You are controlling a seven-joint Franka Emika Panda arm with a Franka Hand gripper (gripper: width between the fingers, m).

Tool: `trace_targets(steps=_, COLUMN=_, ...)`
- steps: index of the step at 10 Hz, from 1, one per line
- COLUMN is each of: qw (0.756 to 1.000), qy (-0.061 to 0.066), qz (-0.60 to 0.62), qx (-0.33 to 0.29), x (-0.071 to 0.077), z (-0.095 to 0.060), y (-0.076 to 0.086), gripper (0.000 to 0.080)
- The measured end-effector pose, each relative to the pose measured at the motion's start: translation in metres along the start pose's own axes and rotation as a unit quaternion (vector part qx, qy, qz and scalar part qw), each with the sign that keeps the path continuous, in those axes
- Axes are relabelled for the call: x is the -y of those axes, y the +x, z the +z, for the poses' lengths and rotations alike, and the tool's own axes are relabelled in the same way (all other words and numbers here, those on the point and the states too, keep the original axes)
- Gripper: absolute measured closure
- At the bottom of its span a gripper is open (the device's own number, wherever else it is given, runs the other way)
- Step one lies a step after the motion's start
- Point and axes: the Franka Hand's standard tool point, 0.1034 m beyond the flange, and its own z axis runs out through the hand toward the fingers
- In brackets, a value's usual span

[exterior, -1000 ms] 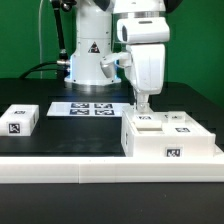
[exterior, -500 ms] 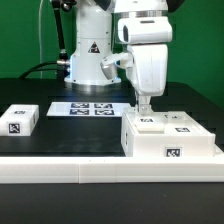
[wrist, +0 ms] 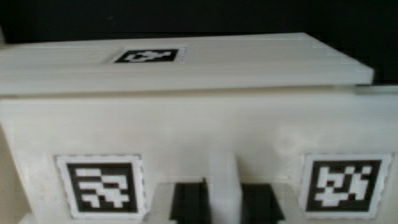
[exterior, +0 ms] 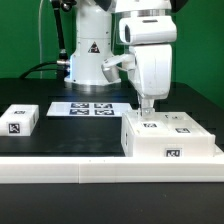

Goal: Assemble cabinet

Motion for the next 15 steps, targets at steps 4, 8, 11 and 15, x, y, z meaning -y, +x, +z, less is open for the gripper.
trace_targets(steps=4, qw=1.000, qy=-0.003, qz=0.000, qx=-0.003, x=-0.018, z=0.001, y=0.001, gripper=0.0729)
trace_targets(steps=8, qw=1.000, qy=-0.003, qz=0.001, qx=-0.003, x=-0.018, z=0.001, y=0.000, gripper=0.0474)
trace_targets(steps=11, qw=1.000, qy=-0.003, qz=0.001, qx=-0.003, x=-0.017, z=0.001, y=0.000, gripper=0.0297)
trace_targets(steps=15, qw=1.000, qy=-0.003, qz=0.001, qx=-0.003, x=-0.017, z=0.001, y=0.000, gripper=0.0006)
